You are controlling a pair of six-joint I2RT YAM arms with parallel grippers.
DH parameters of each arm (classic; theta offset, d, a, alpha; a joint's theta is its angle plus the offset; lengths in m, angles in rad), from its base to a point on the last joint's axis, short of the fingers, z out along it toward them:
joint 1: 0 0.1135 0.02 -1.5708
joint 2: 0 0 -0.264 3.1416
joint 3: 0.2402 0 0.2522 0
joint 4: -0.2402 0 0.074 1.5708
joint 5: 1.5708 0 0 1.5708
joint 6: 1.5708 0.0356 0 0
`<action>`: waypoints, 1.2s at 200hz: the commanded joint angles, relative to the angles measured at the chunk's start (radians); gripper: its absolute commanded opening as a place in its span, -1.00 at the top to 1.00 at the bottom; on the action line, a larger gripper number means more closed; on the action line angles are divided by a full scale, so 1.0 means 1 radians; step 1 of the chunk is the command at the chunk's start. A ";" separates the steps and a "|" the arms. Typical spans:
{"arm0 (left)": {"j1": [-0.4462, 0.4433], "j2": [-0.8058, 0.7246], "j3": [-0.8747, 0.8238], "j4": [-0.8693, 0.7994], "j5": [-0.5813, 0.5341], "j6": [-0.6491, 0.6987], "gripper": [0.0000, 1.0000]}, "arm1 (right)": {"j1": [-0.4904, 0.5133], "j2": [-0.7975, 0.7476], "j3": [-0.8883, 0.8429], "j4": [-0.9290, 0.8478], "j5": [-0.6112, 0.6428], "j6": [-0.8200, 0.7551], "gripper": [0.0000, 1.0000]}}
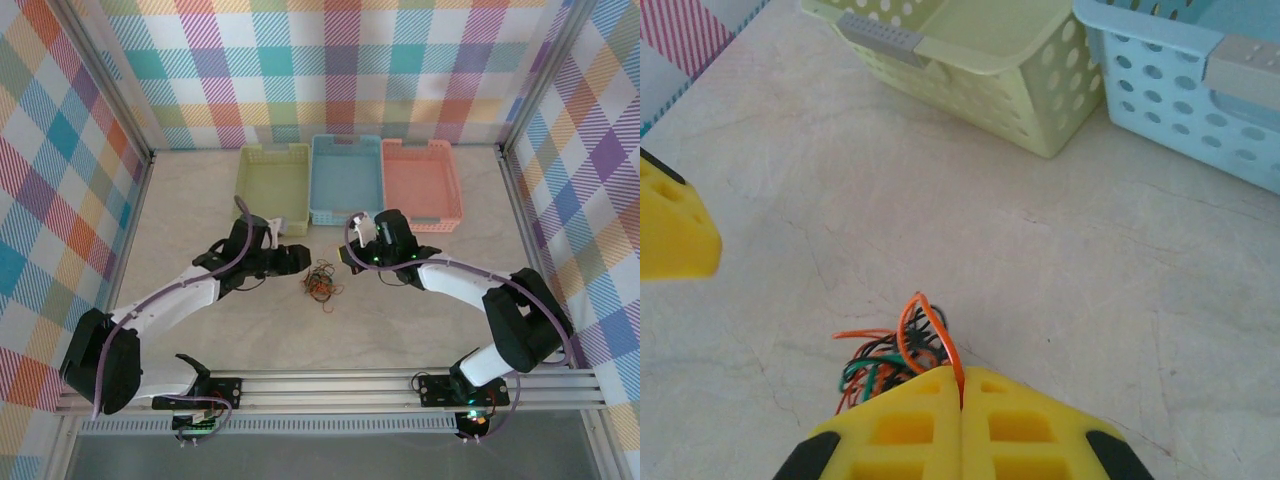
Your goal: Untangle the cables
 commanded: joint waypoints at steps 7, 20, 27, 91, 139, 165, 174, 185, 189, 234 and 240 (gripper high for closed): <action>-0.039 0.055 0.069 -0.052 -0.043 0.061 -0.18 | -0.003 0.003 0.008 0.039 -0.063 0.026 1.00; -0.048 0.101 0.104 -0.075 -0.062 0.071 -0.18 | -0.006 0.003 0.006 0.043 -0.070 0.028 1.00; -0.054 0.130 0.138 -0.106 -0.076 0.083 -0.16 | -0.007 0.003 0.006 0.042 -0.072 0.029 1.00; -0.063 0.332 0.339 -0.281 -0.156 0.112 -0.14 | -0.018 0.010 0.009 0.045 -0.093 0.034 1.00; -0.065 0.435 0.419 -0.320 -0.194 0.117 -0.14 | -0.019 0.009 0.006 0.051 -0.103 0.034 1.00; -0.064 0.472 0.435 -0.324 -0.216 0.107 -0.15 | -0.018 0.008 0.004 0.052 -0.106 0.033 1.00; -0.065 0.485 0.445 -0.327 -0.218 0.104 -0.15 | -0.020 0.006 0.003 0.055 -0.109 0.032 1.00; -0.065 0.502 0.462 -0.346 -0.226 0.103 -0.15 | -0.020 0.008 0.002 0.057 -0.116 0.030 1.00; -0.065 0.506 0.467 -0.349 -0.229 0.102 -0.16 | -0.020 0.008 0.002 0.057 -0.119 0.028 1.00; -0.065 0.526 0.492 -0.377 -0.269 0.076 -0.19 | -0.019 -0.011 -0.018 0.082 -0.134 0.026 1.00; -0.065 0.527 0.490 -0.372 -0.266 0.072 -0.20 | -0.020 -0.011 -0.019 0.085 -0.136 0.026 1.00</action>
